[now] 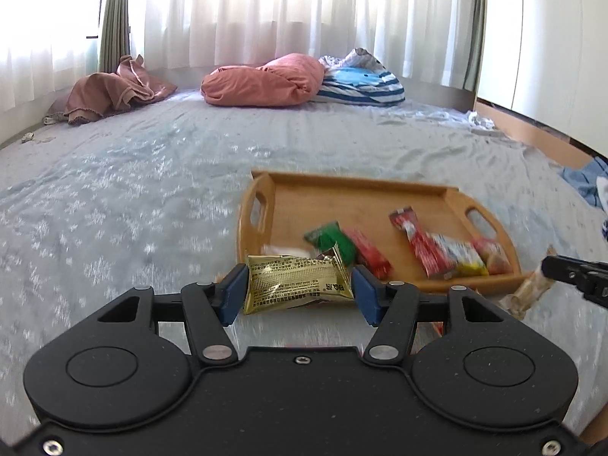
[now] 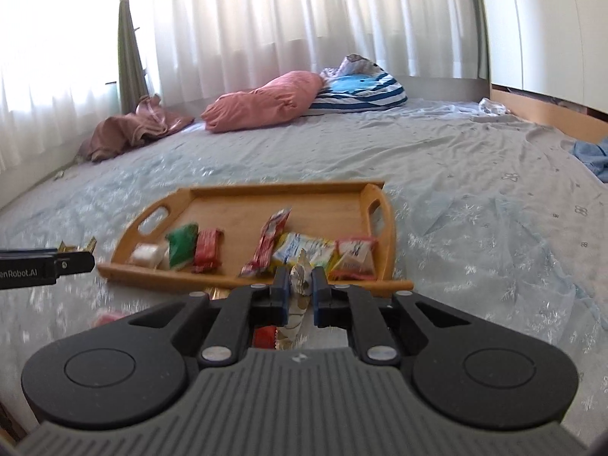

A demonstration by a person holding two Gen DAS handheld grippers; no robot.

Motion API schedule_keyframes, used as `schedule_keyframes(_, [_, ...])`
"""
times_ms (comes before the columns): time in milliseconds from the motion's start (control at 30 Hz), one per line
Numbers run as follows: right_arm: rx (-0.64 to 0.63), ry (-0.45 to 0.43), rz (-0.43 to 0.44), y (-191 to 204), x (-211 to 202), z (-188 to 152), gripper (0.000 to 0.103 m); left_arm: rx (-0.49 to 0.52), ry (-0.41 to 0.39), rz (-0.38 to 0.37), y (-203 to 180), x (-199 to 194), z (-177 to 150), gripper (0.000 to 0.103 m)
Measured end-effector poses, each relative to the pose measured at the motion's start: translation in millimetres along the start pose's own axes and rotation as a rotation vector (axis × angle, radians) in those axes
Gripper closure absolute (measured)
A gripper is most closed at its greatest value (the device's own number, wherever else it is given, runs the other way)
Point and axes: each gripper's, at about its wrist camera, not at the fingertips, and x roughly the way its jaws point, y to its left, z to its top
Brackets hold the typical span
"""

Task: Organize snacks
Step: 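Carry the wafer pack and biscuit pack onto the tray with both tools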

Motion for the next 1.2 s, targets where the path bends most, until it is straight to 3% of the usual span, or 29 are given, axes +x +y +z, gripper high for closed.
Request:
schedule_keyframes(267, [0.091, -0.014, -0.017, -21.5, 36.9, 48.9, 0.089, -0.015, -0.012, 0.007, 7.2, 43.8, 36.3, 0.046])
schedule_keyframes(567, [0.237, 0.03, -0.038, -46.6, 111.4, 79.3, 0.089, -0.089, 0.05, 0.019, 12.4, 112.3, 59.2, 0.046])
schedule_keyframes(800, [0.219, 0.068, -0.076, -43.4, 150.8, 75.8, 0.089, -0.068, 0.104, 0.065, 12.1, 156.1, 59.9, 0.046])
schedule_keyframes(1200, [0.378, 0.128, -0.032, -62.4, 181.2, 60.5, 0.089, -0.039, 0.156, 0.073, 3.4, 188.0, 44.1, 0.046])
